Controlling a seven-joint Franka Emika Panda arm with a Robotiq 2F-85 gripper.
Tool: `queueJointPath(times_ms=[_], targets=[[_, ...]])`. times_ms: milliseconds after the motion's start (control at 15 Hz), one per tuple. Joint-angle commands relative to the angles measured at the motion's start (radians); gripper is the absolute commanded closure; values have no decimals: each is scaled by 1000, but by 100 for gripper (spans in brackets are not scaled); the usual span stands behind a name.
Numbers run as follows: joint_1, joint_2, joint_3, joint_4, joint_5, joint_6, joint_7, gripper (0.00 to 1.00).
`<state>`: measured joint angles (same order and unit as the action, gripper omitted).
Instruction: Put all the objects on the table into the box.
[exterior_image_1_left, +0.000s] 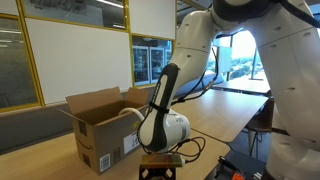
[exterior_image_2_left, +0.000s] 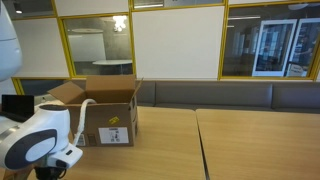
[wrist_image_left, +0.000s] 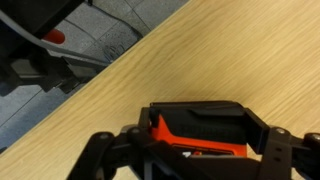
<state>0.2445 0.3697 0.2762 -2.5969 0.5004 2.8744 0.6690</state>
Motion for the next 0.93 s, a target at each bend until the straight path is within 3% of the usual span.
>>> queueJointPath(times_ms=[0,467,867], targets=[[12,-3,-31,6,-24,13,-3,38],[112,-124,-125,-28,-159,6,83,38],[208,-279,-224,-28,-462,-51,273,38]])
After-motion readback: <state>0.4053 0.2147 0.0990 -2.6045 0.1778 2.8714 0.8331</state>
